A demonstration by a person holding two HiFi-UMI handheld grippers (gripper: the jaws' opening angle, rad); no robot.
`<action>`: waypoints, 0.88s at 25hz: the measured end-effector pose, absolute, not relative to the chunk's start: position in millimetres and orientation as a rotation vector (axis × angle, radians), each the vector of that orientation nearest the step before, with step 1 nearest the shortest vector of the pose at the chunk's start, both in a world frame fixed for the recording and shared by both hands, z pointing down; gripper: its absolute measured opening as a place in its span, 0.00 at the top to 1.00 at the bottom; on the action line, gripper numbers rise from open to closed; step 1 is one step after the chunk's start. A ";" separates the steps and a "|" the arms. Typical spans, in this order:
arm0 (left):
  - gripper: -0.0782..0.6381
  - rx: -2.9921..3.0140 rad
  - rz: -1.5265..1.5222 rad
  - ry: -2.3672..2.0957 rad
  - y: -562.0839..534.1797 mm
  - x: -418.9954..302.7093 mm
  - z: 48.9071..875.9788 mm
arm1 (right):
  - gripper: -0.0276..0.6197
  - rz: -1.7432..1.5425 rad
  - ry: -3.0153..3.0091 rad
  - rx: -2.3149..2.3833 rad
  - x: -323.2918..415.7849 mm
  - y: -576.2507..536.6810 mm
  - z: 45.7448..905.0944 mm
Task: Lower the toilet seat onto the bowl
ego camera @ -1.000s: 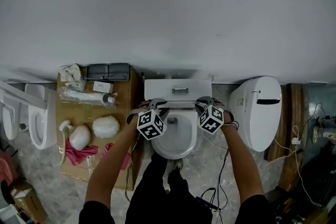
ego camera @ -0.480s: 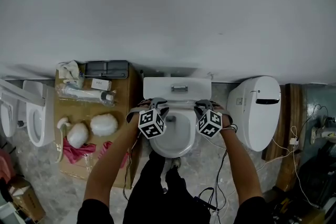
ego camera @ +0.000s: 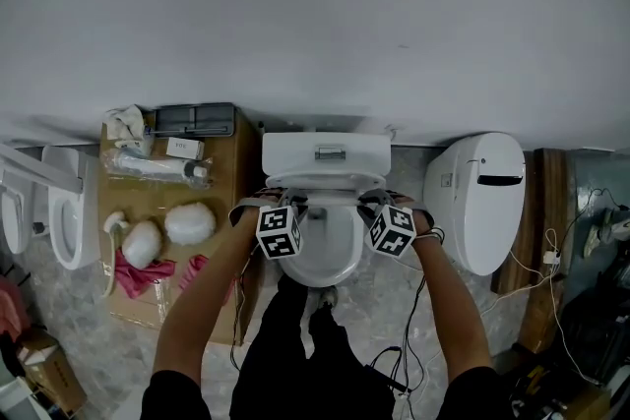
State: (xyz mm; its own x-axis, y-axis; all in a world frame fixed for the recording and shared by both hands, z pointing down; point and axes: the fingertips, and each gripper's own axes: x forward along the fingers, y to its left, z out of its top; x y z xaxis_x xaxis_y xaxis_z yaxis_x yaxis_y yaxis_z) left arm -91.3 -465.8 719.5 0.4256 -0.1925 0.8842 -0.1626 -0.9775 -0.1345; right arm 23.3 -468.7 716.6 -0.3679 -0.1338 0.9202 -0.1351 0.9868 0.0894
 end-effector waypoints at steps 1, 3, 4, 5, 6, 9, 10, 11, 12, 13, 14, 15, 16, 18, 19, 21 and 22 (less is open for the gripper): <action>0.82 -2.621 -1.656 0.277 -457.5 -90.9 720.5 | 0.85 0.012 -1.959 0.163 23.5 -461.0 716.8; 0.82 -2.644 -1.680 0.204 -441.3 -90.1 722.7 | 0.85 0.033 -1.972 0.127 23.6 -445.9 717.7; 0.82 -2.671 -1.680 0.184 -434.1 -89.8 723.7 | 0.85 0.047 -1.979 0.118 23.8 -438.8 718.5; 0.81 -2.704 -1.673 0.176 -427.5 -89.4 724.7 | 0.84 0.060 -1.984 0.112 24.2 -432.1 719.4; 0.81 -2.735 -1.664 0.174 -421.0 -89.1 725.8 | 0.84 0.072 -1.987 0.107 24.6 -425.4 720.6; 0.79 -2.779 -1.645 0.180 -400.7 -87.9 730.5 | 0.83 0.084 -1.989 0.078 26.1 -404.5 725.8; 0.79 -2.775 -1.638 0.188 -394.1 -87.5 732.2 | 0.83 0.082 -1.992 0.071 26.4 -397.7 727.6; 0.79 -2.768 -1.629 0.198 -387.6 -87.1 733.9 | 0.83 0.076 -1.997 0.069 26.7 -391.0 729.3; 0.79 -2.758 -1.620 0.211 -381.4 -86.7 735.4 | 0.83 0.069 -2.003 0.069 27.3 -384.5 730.9; 0.79 -2.744 -1.612 0.221 -375.7 -86.1 737.0 | 0.83 0.065 -2.009 0.072 28.1 -378.5 732.6; 0.79 -2.728 -1.606 0.227 -370.4 -85.7 738.7 | 0.83 0.063 -2.014 0.074 29.0 -373.0 734.5; 0.79 -2.710 -1.604 0.231 -365.7 -85.5 740.5 | 0.83 0.063 -2.019 0.076 29.6 -368.3 736.3; 0.79 -2.693 -1.603 0.238 -361.6 -85.9 742.4 | 0.82 0.063 -2.023 0.077 29.5 -364.3 738.0; 0.79 -2.674 -1.609 0.267 -353.8 -88.0 745.9 | 0.82 0.057 -2.031 0.077 28.1 -356.6 740.8; 0.79 -2.672 -1.615 0.283 -348.9 -88.2 747.6 | 0.82 0.048 -2.033 0.075 28.0 -351.5 742.4; 0.78 -2.668 -1.633 0.299 -336.9 -85.9 752.0 | 0.82 0.028 -2.033 0.061 30.4 -338.7 746.7; 0.78 -2.659 -1.645 0.298 -330.4 -84.8 754.8 | 0.82 0.018 -2.034 0.053 31.7 -332.0 749.3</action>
